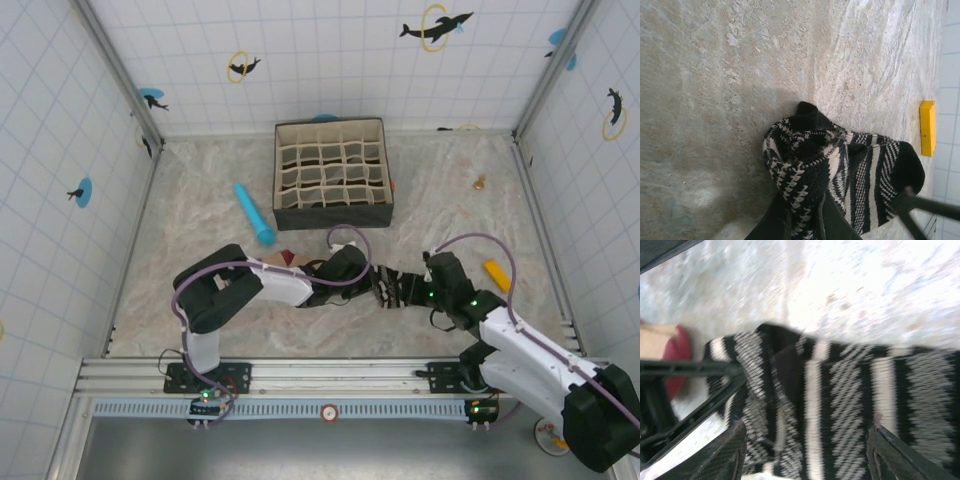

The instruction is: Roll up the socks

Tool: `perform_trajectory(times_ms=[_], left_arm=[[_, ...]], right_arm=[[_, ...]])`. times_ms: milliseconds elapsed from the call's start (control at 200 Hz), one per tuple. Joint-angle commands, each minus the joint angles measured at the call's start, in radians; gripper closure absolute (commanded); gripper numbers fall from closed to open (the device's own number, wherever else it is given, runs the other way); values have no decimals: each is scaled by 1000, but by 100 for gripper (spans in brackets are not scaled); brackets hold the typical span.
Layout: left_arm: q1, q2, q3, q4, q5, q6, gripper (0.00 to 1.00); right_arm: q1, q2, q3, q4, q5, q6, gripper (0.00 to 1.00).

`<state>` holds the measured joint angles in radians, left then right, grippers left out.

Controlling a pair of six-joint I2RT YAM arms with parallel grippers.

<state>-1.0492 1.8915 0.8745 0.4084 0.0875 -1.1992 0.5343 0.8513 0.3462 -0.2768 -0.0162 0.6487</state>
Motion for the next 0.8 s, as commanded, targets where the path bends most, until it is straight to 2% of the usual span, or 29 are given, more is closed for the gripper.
perform_trajectory(times_ms=[0,70,155,310,430,626,796], left_arm=[[8,-26,-35,-19,28,58,100],[10,-31,-43,-11,40,65,100],[10,-34,-46,-8,47,69,100],[10,-41,-52,-13,53,71,100],[10,-45,-57,-9,55,68,100],[10,-39,-57,34,94,58,100],[10,-60,-60,58,126,61,100]], right_arm=[[-54,-18,48,-228,141,-36,33],[-104,-33,35,-239,168,-39,32],[-152,-32,23,-219,140,-36,31],[-168,-4,-25,-183,147,-15,30],[-170,14,-76,-109,54,-3,33],[-170,8,-166,57,-51,28,49],[-170,51,-201,186,-52,25,80]])
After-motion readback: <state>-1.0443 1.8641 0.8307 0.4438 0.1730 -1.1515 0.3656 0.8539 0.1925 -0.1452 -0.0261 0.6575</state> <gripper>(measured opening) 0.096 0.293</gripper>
